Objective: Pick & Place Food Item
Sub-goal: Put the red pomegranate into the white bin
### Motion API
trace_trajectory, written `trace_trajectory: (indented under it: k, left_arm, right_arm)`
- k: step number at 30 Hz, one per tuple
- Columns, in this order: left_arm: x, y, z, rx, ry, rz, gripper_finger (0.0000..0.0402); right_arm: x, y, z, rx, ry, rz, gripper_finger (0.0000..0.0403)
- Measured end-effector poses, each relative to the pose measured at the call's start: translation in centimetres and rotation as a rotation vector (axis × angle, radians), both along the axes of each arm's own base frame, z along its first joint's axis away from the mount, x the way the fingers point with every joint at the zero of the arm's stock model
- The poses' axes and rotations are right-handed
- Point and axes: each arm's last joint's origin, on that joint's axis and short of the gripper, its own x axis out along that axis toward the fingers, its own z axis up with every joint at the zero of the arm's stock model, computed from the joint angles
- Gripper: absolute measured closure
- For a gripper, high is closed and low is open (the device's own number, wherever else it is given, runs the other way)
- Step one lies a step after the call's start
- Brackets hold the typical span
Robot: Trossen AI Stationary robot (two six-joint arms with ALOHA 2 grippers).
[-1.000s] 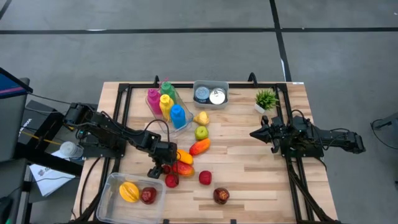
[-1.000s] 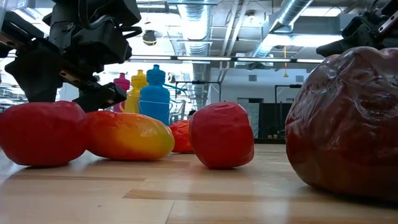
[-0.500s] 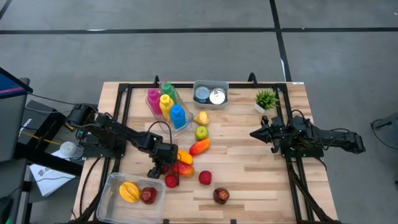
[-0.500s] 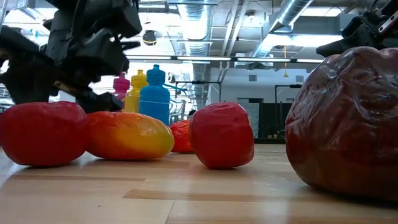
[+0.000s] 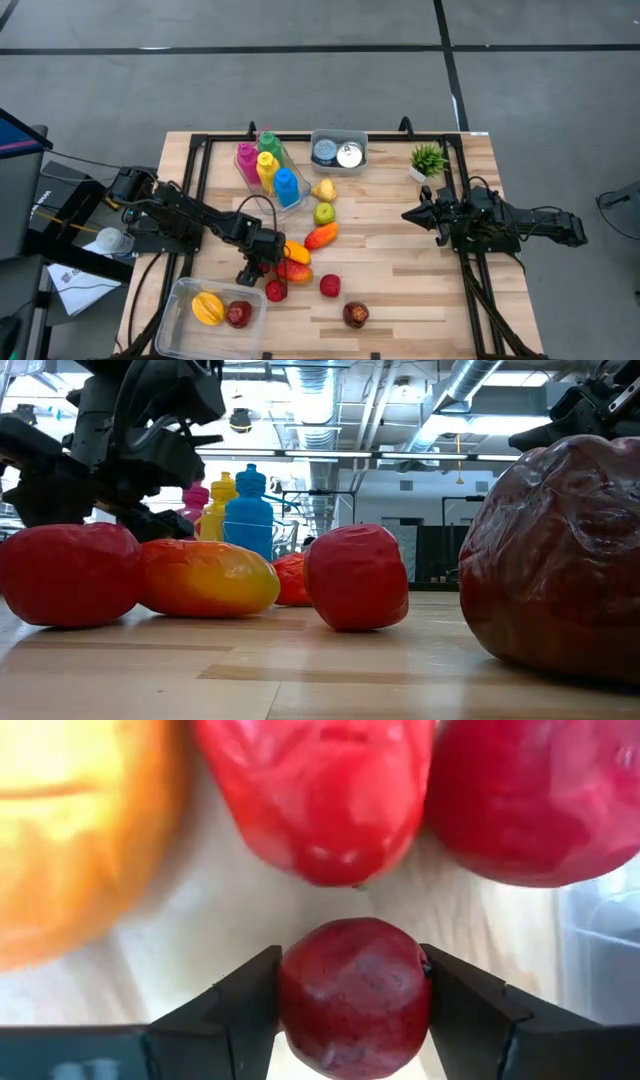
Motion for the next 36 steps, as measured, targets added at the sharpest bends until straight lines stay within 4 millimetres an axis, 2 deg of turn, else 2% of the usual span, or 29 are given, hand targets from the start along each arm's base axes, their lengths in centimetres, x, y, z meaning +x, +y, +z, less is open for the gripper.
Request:
trace_trajectory:
  k: [6, 11, 19, 24, 26, 29, 36]
  left_arm:
    - [-0.8, 1.0, 2.4, 0.002, -0.058, 0.069, 0.0198]
    - [-2.7, 2.3, 6.4, -0.09, -0.141, 0.236, 0.02]
    - [-8.4, 2.6, 14.7, -0.539, -0.363, 0.427, 0.0193]
    - [-11.6, 2.4, 18.4, -0.857, -0.439, 0.551, 0.0201]
    - [-12.4, 2.1, 18.9, -0.95, -0.395, 0.581, 0.02]
    - [-12.9, 1.0, 18.9, -1.0, -0.297, 0.555, 0.02]
    - [-11.9, -3.3, 17.0, -0.916, -0.077, 0.411, 0.0201]
  right_arm:
    - [0.0, 0.0, 0.0, 0.0, -0.001, 0.0, 0.039]
    - [0.0, 0.0, 0.0, 0.0, -0.001, 0.0, 0.039]
    - [0.0, 0.0, 0.0, 0.0, 0.0, 0.0, 0.039]
    - [0.0, 0.0, 0.0, 0.0, -0.001, 0.0, 0.039]
    - [0.0, 0.0, 0.0, 0.0, -0.001, 0.0, 0.039]
    - [0.0, 0.0, 0.0, 0.0, -0.001, 0.0, 0.039]
    - [0.0, 0.0, 0.0, 0.0, -0.001, 0.0, 0.039]
